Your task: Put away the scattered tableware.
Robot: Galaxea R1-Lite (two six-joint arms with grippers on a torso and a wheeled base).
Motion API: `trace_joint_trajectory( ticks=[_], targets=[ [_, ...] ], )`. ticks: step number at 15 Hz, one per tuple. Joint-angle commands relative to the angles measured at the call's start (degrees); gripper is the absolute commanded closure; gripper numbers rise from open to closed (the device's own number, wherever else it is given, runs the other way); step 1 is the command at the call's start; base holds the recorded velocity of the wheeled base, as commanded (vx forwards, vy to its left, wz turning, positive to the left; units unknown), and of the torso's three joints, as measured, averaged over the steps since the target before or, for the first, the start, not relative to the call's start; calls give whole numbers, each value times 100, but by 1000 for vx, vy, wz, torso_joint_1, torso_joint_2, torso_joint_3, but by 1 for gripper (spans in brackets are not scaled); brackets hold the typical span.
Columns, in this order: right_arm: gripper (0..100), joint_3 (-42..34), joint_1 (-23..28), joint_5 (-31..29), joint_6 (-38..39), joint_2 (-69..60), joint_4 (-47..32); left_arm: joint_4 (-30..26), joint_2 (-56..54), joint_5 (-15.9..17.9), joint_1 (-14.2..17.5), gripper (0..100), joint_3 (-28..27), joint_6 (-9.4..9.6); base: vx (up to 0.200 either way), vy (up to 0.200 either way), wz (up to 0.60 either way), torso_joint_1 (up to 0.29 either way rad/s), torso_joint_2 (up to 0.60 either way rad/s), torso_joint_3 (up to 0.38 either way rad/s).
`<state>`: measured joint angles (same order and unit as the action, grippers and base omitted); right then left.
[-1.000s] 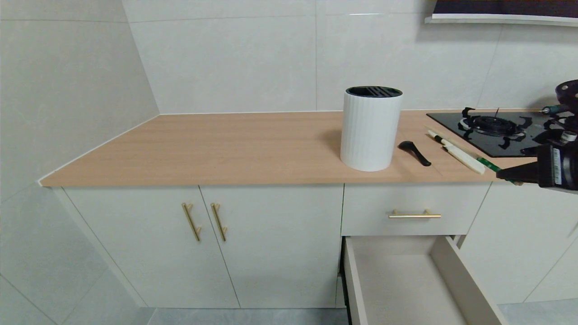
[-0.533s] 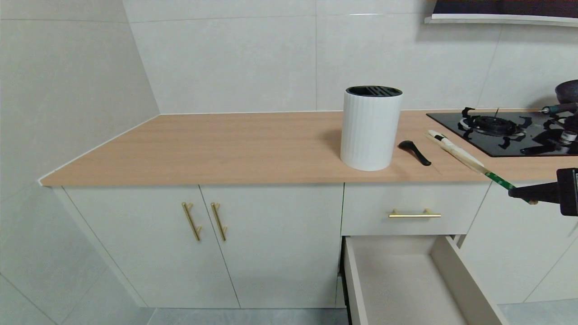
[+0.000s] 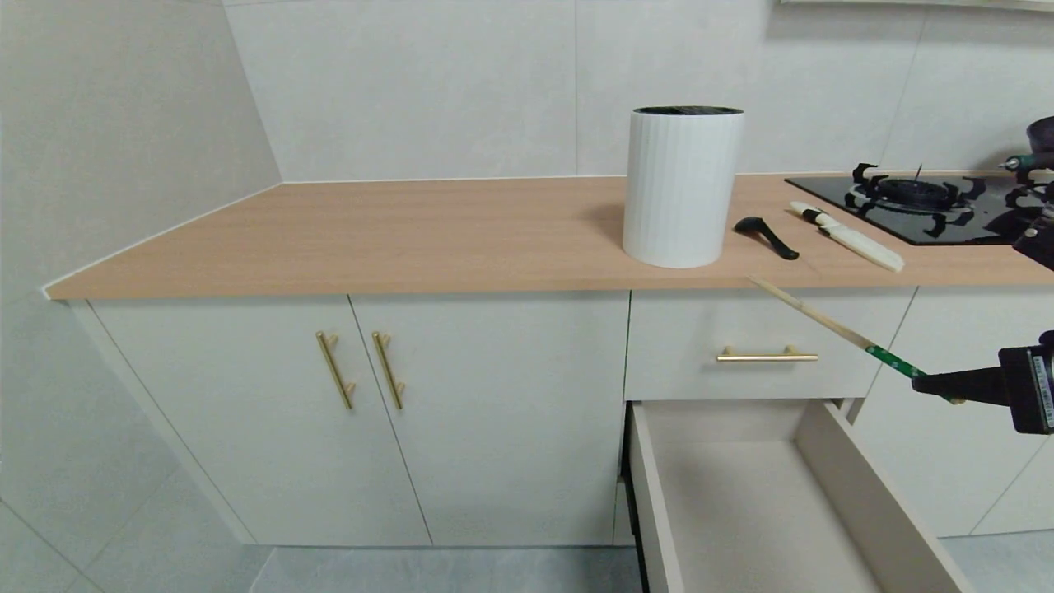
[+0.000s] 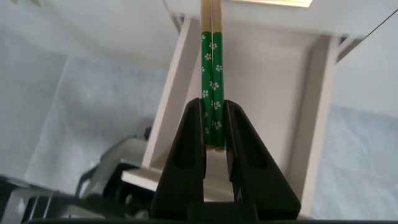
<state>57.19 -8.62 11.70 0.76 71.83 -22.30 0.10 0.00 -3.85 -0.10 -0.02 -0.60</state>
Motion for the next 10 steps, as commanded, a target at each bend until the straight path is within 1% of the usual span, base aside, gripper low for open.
trace_joint_trajectory(
  ticks=[1, 3, 7, 10],
  targets=[
    [100, -199, -8, 306, -181, -178, -12, 8, 0, -1, 1, 0, 2, -2, 0, 0, 0, -154, 461, 295],
    [100, -269, -17, 385, -339, -99, -38, -1, 0, -1, 1, 0, 2, -2, 0, 0, 0, -156, 459, 310],
    [100, -348, -35, 385, -392, 446, -20, 8, 0, -1, 1, 0, 2, -2, 0, 0, 0, -113, 421, 298],
    [100, -392, -96, 350, -427, 851, -12, -1, 0, -1, 1, 0, 2, -2, 0, 0, 0, -32, 121, 72]
  ],
)
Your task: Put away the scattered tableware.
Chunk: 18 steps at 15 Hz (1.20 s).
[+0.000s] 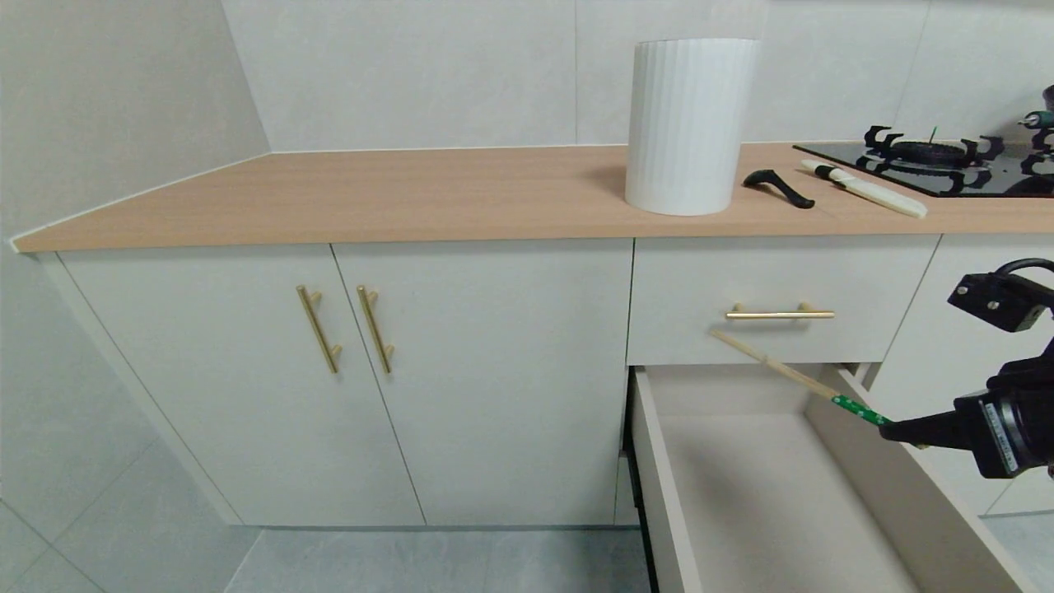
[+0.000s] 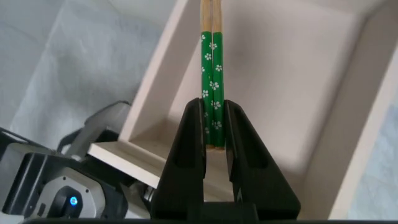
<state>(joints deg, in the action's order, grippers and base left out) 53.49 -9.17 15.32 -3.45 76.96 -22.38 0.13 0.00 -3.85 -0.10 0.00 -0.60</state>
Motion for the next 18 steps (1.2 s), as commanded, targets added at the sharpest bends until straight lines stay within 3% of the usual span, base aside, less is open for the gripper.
trace_joint_trajectory(
  ticks=[1, 5, 8, 10, 12, 14, 18],
  targets=[
    [100, -23, -76, -12, 2, 531, 6, -5, 0, -1, 1, 0, 0, -2, 0, 0, 0, 0, 0, 0],
    [100, 21, -85, -100, 2, 1480, 6, -5, 0, -1, 1, 0, 0, -2, 0, 0, 0, 0, 0, 0],
    [100, 258, -182, -759, 327, 2543, 15, 4, 0, -1, 1, 0, 0, -2, 0, 0, 0, 0, 0, 0],
    [100, 434, -305, -820, 609, 3159, 32, 4, 0, -1, 1, 0, 0, -2, 0, 0, 0, 0, 0, 0],
    [100, 504, -446, -812, 943, 3545, 331, 4, 0, -1, 1, 0, 0, -2, 0, 0, 0, 0, 0, 0],
    [100, 469, -692, -882, 1637, 4073, 1122, 4, 0, -1, 1, 0, 0, -2, 0, 0, 0, 0, 0, 0],
    [100, 469, -920, -1075, 2112, 4556, 1605, -5, 0, -1, 1, 0, 0, -2, 0, 0, 0, 0, 0, 0]
  ],
)
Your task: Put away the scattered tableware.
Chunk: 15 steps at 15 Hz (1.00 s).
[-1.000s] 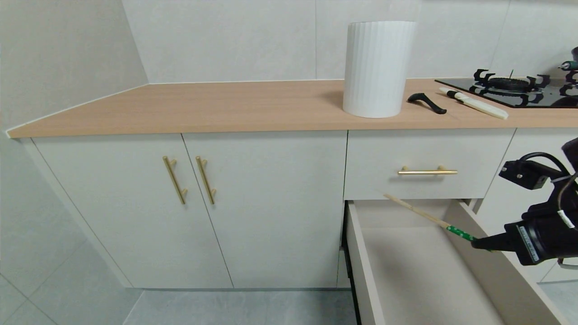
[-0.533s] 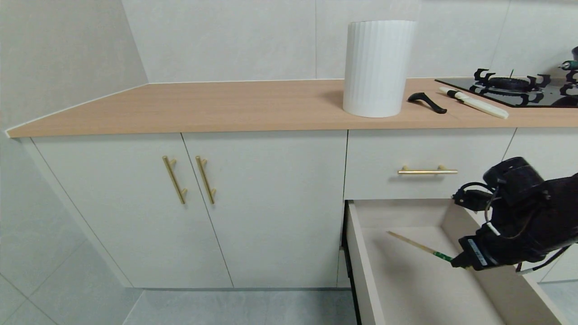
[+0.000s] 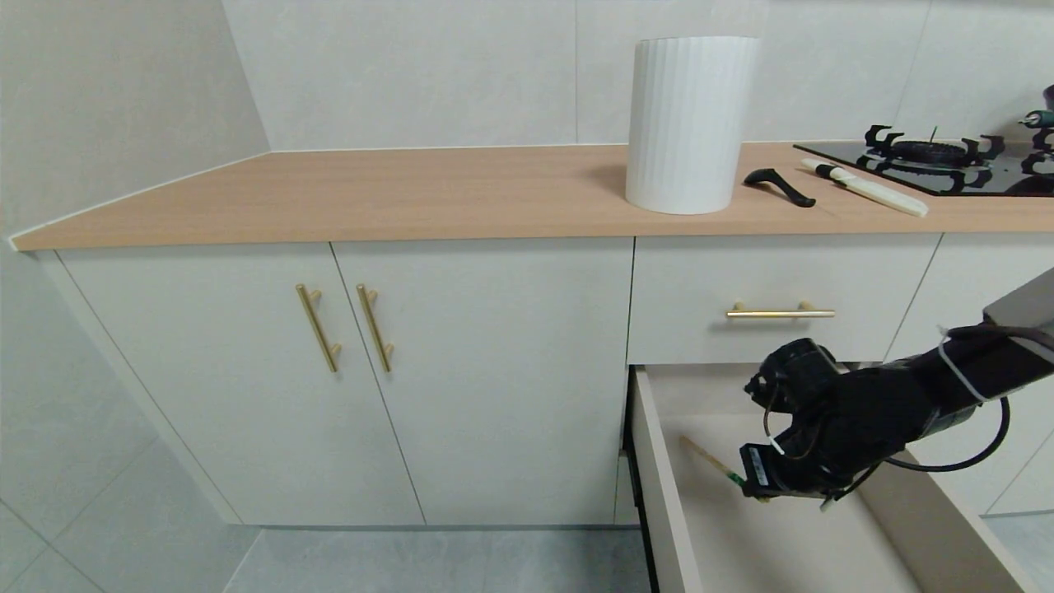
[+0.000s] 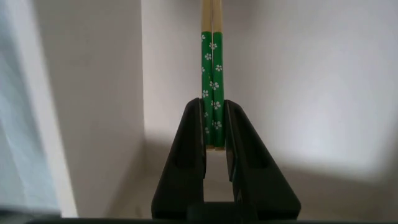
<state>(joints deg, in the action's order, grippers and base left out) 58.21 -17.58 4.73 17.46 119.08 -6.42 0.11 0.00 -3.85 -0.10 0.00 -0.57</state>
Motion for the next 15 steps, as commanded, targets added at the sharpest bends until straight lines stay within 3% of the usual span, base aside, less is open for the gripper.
trace_joint_trajectory(
  ticks=[1, 5, 10, 11, 15],
  targets=[
    [100, 15, -97, -121, 21, 485, 18, 7, 0, -1, 1, 0, 0, -4, 0, 0, 0, 0, 0, 0],
    [100, 33, -281, -508, 56, 1030, 405, 7, 0, -1, 1, 0, 0, -4, 0, 0, 0, 0, 0, 0],
    [100, 41, -281, -517, 74, 1047, 423, -2, 0, -1, 1, 0, 0, -4, 0, 0, 0, 0, 0, 0],
    [0, 41, -281, -517, 74, 1039, 423, 7, 0, -1, 1, 0, 0, -4, 0, 0, 0, 0, 0, 0],
    [0, 33, -281, -517, 74, 1012, 423, -2, 0, -1, 1, 0, 0, -4, 0, 0, 0, 0, 0, 0]
  ],
)
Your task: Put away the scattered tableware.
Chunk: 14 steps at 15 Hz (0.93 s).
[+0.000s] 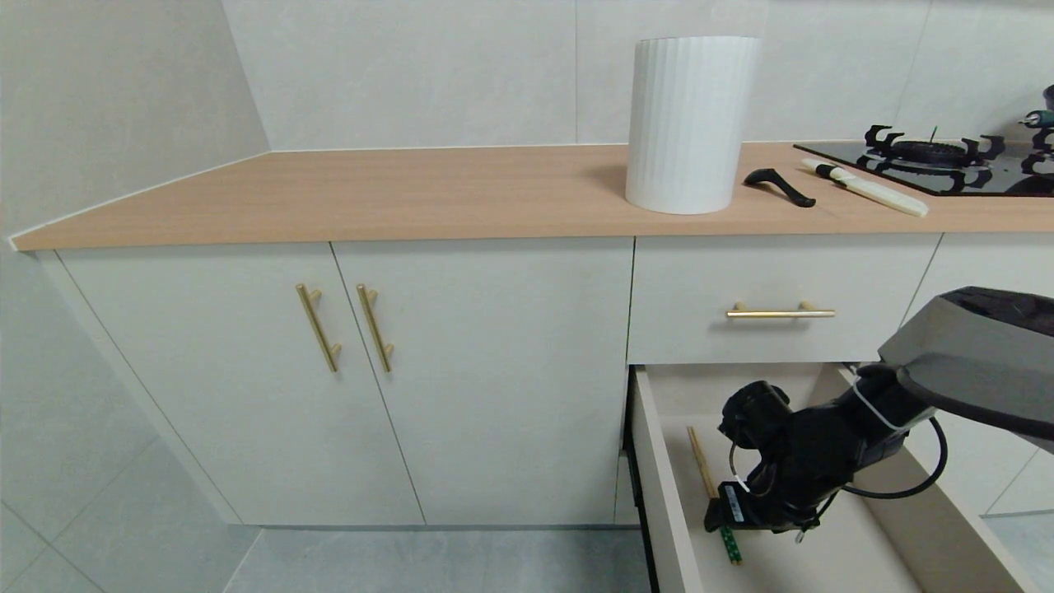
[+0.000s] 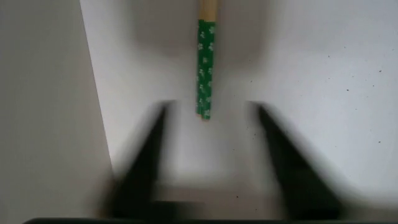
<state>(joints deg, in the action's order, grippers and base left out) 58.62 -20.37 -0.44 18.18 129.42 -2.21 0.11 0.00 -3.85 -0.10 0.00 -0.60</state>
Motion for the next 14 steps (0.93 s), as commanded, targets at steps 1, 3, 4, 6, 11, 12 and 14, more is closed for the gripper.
trace_joint_trajectory(
  ticks=[1, 3, 4, 6, 11, 12, 14],
  targets=[
    [0, -9, -2, 0, 2, -30, 1, 7, 0, -1, 1, 0, 0, -2, 0, 0, 0, 0, 0, 0],
    [0, -62, -2, -9, -7, -206, -25, 7, 0, -1, 1, 0, 0, -2, 0, 0, 0, 0, 0, 0],
    [0, -132, -2, -9, -7, -408, -43, 7, 0, -1, 1, 0, 0, -2, 0, 0, 0, 0, 0, 0],
    [0, -264, 24, -9, 2, -1129, -61, 7, 0, -1, 1, 0, 0, -2, 0, 0, 0, 0, 0, 0],
    [0, -527, 244, 26, -69, -2641, -61, 7, 0, -1, 1, 0, 0, -2, 0, 0, 0, 0, 0, 0],
    [0, -519, 411, -88, -148, -3159, -61, 7, 0, -1, 1, 0, 0, -2, 0, 0, 0, 0, 0, 0],
    [0, -519, 631, -114, -332, -3555, -43, 7, 0, -1, 1, 0, 0, -2, 0, 0, 0, 0, 0, 0]
  ],
)
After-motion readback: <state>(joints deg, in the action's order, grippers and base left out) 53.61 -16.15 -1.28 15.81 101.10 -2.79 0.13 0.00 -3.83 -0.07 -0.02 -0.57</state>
